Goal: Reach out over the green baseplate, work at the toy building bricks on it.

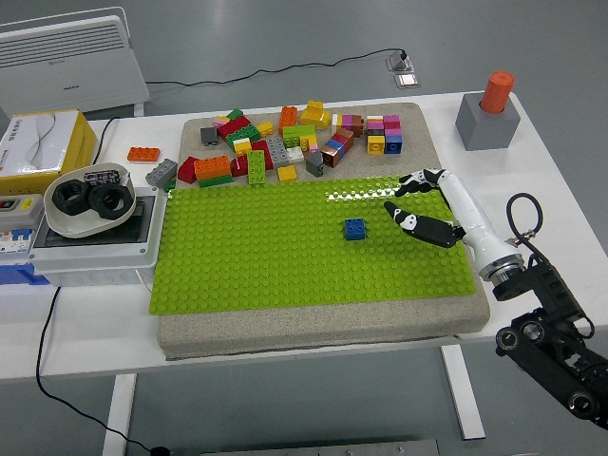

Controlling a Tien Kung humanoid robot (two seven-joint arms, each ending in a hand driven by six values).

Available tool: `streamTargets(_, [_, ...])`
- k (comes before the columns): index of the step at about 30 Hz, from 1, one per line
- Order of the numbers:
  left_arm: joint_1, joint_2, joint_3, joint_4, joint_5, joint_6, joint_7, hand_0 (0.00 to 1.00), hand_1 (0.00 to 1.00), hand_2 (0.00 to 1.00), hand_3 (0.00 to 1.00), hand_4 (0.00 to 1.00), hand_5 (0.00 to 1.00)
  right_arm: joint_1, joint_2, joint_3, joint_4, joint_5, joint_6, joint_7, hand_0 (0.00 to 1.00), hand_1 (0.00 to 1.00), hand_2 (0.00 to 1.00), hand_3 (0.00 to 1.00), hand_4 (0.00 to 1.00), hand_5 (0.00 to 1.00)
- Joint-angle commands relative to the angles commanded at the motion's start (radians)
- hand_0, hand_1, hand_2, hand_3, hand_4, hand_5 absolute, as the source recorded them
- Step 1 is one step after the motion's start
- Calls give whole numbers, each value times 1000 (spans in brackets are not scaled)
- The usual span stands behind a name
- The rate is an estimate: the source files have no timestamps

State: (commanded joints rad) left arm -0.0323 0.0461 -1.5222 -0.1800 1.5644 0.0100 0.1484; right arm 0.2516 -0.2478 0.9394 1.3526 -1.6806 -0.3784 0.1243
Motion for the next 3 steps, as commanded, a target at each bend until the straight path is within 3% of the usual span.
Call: streamTargets(3, [2,1,-2,0,4,-2,1,754,667,631,616,675,597,-2,0,-3,-2,-8,-3,-6,664,637,697,480,746,373])
